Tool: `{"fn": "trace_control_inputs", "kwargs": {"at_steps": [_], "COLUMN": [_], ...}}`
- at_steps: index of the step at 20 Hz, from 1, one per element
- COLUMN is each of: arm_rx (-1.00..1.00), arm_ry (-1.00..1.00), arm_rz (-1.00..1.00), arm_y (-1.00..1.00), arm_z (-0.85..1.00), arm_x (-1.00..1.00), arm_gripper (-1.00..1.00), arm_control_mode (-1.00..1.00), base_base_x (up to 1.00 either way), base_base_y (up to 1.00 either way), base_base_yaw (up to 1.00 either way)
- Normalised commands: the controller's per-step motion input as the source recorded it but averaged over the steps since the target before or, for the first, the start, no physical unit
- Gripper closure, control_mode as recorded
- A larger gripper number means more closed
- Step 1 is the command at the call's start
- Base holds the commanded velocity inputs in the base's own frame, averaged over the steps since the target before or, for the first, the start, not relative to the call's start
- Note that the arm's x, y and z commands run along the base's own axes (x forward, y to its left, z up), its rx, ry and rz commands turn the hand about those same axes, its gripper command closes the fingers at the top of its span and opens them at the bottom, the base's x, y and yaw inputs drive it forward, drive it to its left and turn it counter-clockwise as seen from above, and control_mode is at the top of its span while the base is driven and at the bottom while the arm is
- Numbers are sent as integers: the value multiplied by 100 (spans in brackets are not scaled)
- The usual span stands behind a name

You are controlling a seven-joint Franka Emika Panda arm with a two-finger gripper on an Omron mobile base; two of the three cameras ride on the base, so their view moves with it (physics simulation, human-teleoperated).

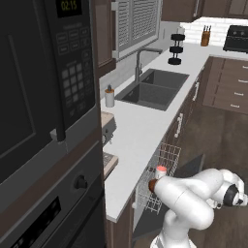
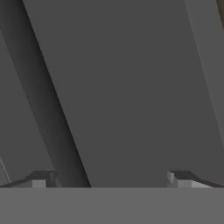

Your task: Pick up the cup and bowl from the counter, place them in the dishwasher, and close the dishwasher door.

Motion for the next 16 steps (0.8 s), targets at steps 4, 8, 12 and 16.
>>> {"fn": "trace_control_inputs", "kwargs": {"at_steps": [4,8,12,16], "arm_rx": [8,14,22,30], "arm_ry": [0,0,0,0], "arm_rz": [0,0,0,0], "arm_y": [22,40,74,95], "arm_z": [-18,-1,6,35], "arm_x": [58,47,62,83], "arm_gripper": [-100,-100,-100,-100], "arm_control_mode": [-100,-100,-100,-100], "base_base_x": [0,0,0,0], "base_base_y": [0,0,0,0], "base_base_yaw": [0,0,0,0]}}
